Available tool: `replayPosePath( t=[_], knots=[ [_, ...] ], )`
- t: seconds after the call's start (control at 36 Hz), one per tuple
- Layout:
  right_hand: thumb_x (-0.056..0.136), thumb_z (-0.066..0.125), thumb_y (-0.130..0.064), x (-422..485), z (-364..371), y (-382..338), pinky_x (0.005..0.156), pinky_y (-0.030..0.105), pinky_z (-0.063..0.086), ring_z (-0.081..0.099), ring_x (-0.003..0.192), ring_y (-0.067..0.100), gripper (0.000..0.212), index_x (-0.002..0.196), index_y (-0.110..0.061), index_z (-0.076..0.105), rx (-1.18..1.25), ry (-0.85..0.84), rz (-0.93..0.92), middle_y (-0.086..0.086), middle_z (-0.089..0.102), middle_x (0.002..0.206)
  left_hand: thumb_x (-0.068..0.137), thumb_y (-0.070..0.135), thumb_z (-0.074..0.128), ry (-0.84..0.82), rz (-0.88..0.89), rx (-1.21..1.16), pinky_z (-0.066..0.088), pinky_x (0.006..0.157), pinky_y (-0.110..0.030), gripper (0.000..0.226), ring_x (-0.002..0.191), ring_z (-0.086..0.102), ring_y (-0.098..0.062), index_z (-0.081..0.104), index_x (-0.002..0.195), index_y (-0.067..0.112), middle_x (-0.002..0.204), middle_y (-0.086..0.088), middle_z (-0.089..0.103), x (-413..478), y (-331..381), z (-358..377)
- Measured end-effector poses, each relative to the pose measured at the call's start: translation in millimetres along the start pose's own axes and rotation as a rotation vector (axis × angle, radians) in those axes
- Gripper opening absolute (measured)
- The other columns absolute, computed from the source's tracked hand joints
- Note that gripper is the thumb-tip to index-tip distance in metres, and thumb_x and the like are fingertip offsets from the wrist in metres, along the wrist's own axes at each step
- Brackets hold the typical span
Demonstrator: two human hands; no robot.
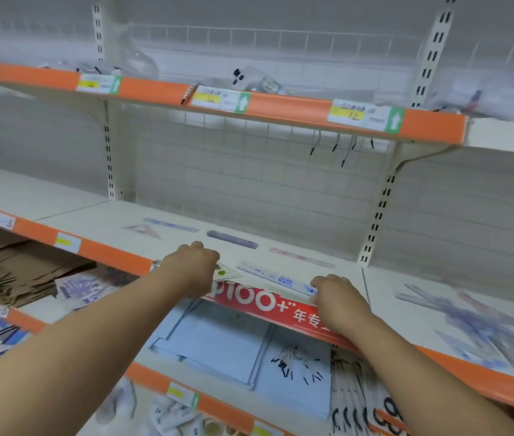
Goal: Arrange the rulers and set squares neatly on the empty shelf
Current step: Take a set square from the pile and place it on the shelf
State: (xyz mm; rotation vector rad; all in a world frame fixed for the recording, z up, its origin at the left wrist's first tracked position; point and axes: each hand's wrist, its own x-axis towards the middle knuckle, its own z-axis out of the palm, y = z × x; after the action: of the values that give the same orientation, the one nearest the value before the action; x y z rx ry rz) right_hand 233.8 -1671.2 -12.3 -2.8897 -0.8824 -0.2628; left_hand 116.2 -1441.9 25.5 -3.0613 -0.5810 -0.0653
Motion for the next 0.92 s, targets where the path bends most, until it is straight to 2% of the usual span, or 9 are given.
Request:
replayPosePath(
  t=[0.25, 0.5, 0.61, 0.72, 0.92],
  knots=[
    [0.097, 0.048, -0.023, 35, -2, -58, 0.07, 0.029, 0.041, 0.05, 0.095, 0.02, 0.019, 0.112, -0.016, 0.056, -0.007, 0.002, -0.025, 0.004, 0.055, 0.104, 0.086, 0.023, 0.061, -0.022, -0.042, -0.01, 0.046, 0.095, -0.036, 0.047, 0.114, 0.048, -0.029, 0.048, 0.13, 0.019, 0.125, -0.011, 0.046, 6, -69, 6],
    [0.097, 0.047, -0.024, 99, 25, -109, 0.071, 0.027, 0.043, 0.05, 0.092, 0.017, 0.019, 0.113, -0.019, 0.057, -0.002, 0.006, -0.064, 0.002, 0.057, 0.104, 0.086, 0.02, 0.058, -0.055, -0.107, -0.021, 0.043, 0.102, -0.037, 0.055, 0.121, 0.045, -0.028, 0.042, 0.139, 0.021, 0.134, -0.01, 0.042, 44, -134, 13],
    [0.097, 0.046, -0.019, 131, 38, -127, 0.073, 0.029, 0.045, 0.052, 0.093, 0.019, 0.016, 0.107, -0.018, 0.059, -0.015, -0.01, -0.071, 0.003, 0.058, 0.104, 0.084, 0.02, 0.06, -0.067, -0.1, -0.001, 0.044, 0.101, -0.038, 0.06, 0.122, 0.045, -0.028, 0.04, 0.141, 0.025, 0.135, -0.008, 0.042, 70, -161, 15],
    [0.095, 0.045, -0.014, 161, 46, -146, 0.071, 0.03, 0.045, 0.046, 0.083, 0.018, 0.015, 0.097, -0.017, 0.06, 0.005, -0.017, -0.051, 0.0, 0.052, 0.093, 0.085, 0.02, 0.062, -0.09, -0.096, 0.002, 0.045, 0.099, -0.039, 0.063, 0.122, 0.044, -0.028, 0.037, 0.143, 0.026, 0.133, -0.007, 0.041, 97, -187, 12],
    [0.096, 0.044, -0.013, 193, 59, -169, 0.075, 0.029, 0.043, 0.053, 0.104, 0.022, 0.022, 0.109, -0.016, 0.061, 0.005, -0.046, -0.037, 0.004, 0.059, 0.113, 0.085, 0.025, 0.066, -0.094, -0.07, -0.002, 0.046, 0.094, -0.036, 0.068, 0.122, 0.045, -0.026, 0.035, 0.145, 0.027, 0.132, -0.005, 0.042, 135, -221, 19]
  ],
)
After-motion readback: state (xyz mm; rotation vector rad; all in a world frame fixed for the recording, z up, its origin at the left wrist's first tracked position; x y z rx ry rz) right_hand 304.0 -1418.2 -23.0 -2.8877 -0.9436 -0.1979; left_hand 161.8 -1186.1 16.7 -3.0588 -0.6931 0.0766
